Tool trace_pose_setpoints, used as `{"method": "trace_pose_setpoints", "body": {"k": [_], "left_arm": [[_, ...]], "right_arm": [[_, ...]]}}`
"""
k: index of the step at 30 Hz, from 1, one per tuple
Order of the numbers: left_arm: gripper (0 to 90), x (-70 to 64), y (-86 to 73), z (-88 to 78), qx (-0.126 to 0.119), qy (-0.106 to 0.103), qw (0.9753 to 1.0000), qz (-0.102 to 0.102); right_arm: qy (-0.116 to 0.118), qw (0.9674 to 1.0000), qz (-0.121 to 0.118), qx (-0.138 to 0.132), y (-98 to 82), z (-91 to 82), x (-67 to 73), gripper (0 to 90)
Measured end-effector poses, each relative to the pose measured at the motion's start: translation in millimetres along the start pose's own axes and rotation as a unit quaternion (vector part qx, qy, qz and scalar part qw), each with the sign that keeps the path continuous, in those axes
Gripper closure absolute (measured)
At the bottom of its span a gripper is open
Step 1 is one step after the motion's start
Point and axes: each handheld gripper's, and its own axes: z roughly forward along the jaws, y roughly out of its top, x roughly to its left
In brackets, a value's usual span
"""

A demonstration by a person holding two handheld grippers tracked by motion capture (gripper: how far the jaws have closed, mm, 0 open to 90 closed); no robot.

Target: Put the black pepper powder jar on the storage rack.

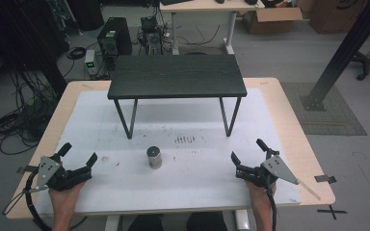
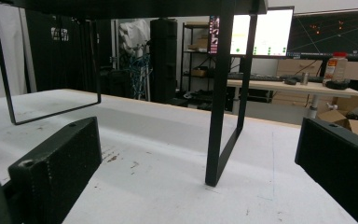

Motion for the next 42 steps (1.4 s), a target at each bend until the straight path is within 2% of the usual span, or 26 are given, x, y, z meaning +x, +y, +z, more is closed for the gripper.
{"method": "trace_pose_setpoints", "body": {"k": [4, 9, 17, 19, 23, 27, 30, 34, 37, 42], "left_arm": [[0.2, -1.3, -0.3, -1.1, -0.006, 0.001, 1.0, 0.006], [0.2, -1.0, 0.1, 0.2, 0.001, 0.0, 1.0, 0.005], [0.2, -2.3, 1.5, 1.4, 0.007, -0.006, 0.9998, 0.015], [0.2, -2.9, 4.6, 1.4, 0.005, -0.008, 0.9999, 0.013], [0.2, -3.7, 17.2, 0.5, -0.005, -0.012, 0.9995, 0.028], [0.2, -3.2, 32.7, -0.7, -0.008, -0.032, 0.9991, 0.027], [0.2, -4.0, 42.3, -1.7, -0.006, -0.05, 0.998, 0.038], [0.3, -5.7, 50.9, -1.4, 0.002, -0.089, 0.9951, 0.042], [0.3, -8.5, 54.3, -1.2, 0.006, -0.102, 0.9932, 0.054], [0.3, -11.6, 59.5, -1.1, 0.005, -0.132, 0.9901, 0.046]], "right_arm": [[0.0, 1.0, -0.001, 0.001, 0.0, 0.0, 0.1, 0.1], [0.0, 1.0, 0.0, 0.001, 0.1, 0.1, 0.1, 0.1], [0.0, 1.0, 0.0, 0.001, 0.1, 0.1, 0.1, 0.1], [0.0, 1.0, 0.0, 0.001, 0.1, 0.1, 0.1, 0.1], [0.0, 1.0, 0.0, 0.002, 0.1, 0.2, 0.0, 0.1], [0.0, 1.0, 0.0, 0.002, 0.1, 0.2, 0.1, 0.1], [0.0, 1.0, 0.0, 0.001, 0.1, 0.2, 0.1, 0.1], [0.0, 1.0, -0.001, 0.002, 0.1, 0.2, 0.2, 0.1], [0.0, 1.0, -0.001, 0.002, 0.1, 0.1, 0.2, 0.1], [0.001, 1.0, -0.001, 0.002, 0.1, 0.2, 0.2, 0.1]]}}
